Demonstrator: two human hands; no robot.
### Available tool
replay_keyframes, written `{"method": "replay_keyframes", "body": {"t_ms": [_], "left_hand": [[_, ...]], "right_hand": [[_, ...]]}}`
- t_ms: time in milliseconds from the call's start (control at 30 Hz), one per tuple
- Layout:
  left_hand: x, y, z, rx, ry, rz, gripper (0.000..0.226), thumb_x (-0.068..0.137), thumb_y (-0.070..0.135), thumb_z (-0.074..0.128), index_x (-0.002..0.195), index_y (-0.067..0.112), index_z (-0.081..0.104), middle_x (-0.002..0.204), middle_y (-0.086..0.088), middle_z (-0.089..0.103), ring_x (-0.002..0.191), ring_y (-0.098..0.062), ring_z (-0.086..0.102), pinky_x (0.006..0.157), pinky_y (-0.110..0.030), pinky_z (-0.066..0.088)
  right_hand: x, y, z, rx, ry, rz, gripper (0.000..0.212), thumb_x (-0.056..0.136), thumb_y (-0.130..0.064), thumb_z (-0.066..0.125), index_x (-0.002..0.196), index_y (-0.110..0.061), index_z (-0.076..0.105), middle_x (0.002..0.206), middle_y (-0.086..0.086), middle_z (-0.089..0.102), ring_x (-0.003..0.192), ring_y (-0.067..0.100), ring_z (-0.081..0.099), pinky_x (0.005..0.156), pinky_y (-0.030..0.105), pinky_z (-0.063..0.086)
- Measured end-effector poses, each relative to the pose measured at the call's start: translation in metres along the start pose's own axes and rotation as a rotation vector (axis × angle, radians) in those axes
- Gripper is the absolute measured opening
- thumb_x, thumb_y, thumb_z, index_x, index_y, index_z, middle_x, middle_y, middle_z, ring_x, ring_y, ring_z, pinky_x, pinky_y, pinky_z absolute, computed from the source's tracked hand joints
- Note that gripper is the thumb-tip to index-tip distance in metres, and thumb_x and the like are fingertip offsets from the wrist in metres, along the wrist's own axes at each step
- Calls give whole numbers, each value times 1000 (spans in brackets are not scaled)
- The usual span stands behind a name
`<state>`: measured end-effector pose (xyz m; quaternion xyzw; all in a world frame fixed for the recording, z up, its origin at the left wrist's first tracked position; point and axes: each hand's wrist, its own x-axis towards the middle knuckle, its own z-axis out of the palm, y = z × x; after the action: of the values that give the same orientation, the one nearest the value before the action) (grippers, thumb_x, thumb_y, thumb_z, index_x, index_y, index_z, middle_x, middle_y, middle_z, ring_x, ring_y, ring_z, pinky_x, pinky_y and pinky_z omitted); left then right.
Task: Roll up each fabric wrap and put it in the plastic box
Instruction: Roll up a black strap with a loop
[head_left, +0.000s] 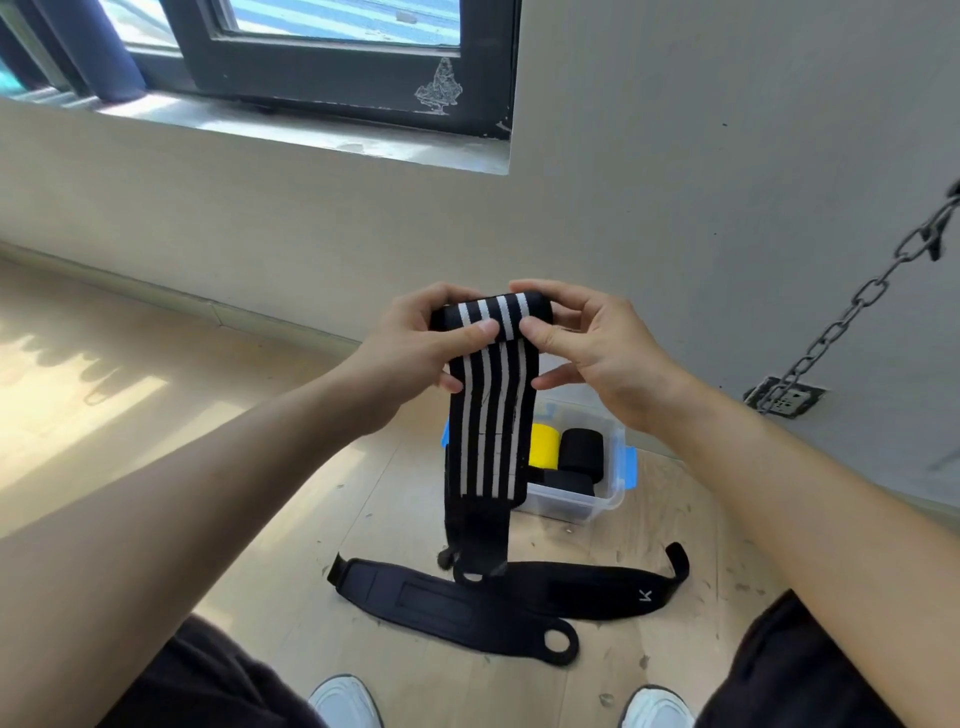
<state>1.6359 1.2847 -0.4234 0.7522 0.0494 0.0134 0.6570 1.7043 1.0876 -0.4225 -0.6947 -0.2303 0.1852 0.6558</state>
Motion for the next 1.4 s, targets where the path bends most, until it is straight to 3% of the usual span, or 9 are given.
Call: {"method": "replay_keyframes", "body": {"t_ms": [67, 167, 267, 600, 733, 933, 1133, 1300, 1400], "left_hand": [[1, 1, 0, -11, 8, 30, 29, 96, 17, 71, 124, 16, 66, 103, -7, 70, 92, -19, 72, 56, -24, 53], [0, 3, 2, -20, 12, 80, 30, 94, 12, 72, 123, 16, 67, 98, -4, 70, 90, -19, 72, 58, -25, 53], [-1, 3, 3, -24, 18, 123, 31, 92, 8, 74, 121, 17, 68, 97, -6, 70, 89, -19, 72, 60, -24, 53], [-3, 1, 3, 11, 7, 106, 33, 91, 6, 74, 120, 21, 68, 96, -4, 68, 95, -24, 73, 67, -27, 57], [-3, 8, 3, -49, -16, 39, 35, 92, 19, 75, 125, 16, 65, 109, -8, 71, 100, -21, 75, 64, -27, 59], [-3, 11, 3, -28, -25, -85, 40, 98, 44, 63, 125, 15, 65, 119, -11, 71, 96, -24, 77, 64, -30, 60], [-3, 9, -1, 8, -1, -29, 29, 99, 32, 64, 122, 14, 66, 111, -15, 70, 91, -20, 76, 57, -23, 57], [-3, 7, -4, -31, 10, 17, 28, 96, 23, 70, 123, 18, 66, 109, -13, 71, 97, -25, 75, 60, -26, 55], [-3, 6, -4, -33, 31, 63, 28, 91, 15, 76, 117, 22, 69, 100, -7, 72, 92, -21, 74, 59, -26, 54]], "right_hand": [[0, -3, 1, 28, -18, 47, 28, 101, -26, 60, 127, -18, 66, 111, 10, 73, 94, 23, 73, 62, 35, 61], [0, -5, 3, 19, -39, 116, 45, 101, -53, 45, 120, -19, 69, 108, 8, 74, 94, 27, 73, 62, 36, 59], [2, -4, 2, -3, -29, 123, 55, 99, -61, 40, 119, -18, 68, 110, 9, 74, 99, 28, 73, 66, 39, 60], [0, -1, 3, -81, -51, 14, 39, 104, -39, 47, 121, -9, 66, 111, 12, 73, 100, 22, 73, 61, 33, 59], [1, -2, 2, -3, -18, -5, 32, 103, -30, 53, 122, -6, 65, 109, 12, 72, 99, 24, 72, 55, 28, 56], [-1, 2, 1, 34, -42, -2, 27, 102, -17, 57, 127, -7, 61, 112, 14, 71, 104, 28, 70, 63, 32, 60], [-1, 1, 2, 73, -75, -14, 33, 99, -5, 59, 131, -12, 61, 104, 6, 72, 105, 24, 71, 70, 34, 62], [0, -2, 4, 76, -52, 24, 36, 99, -16, 61, 135, -21, 60, 104, -3, 72, 102, 18, 72, 66, 35, 61], [0, -3, 3, 52, -87, 57, 38, 100, -34, 58, 136, -24, 57, 115, 5, 70, 104, 24, 72, 70, 39, 62]]}}
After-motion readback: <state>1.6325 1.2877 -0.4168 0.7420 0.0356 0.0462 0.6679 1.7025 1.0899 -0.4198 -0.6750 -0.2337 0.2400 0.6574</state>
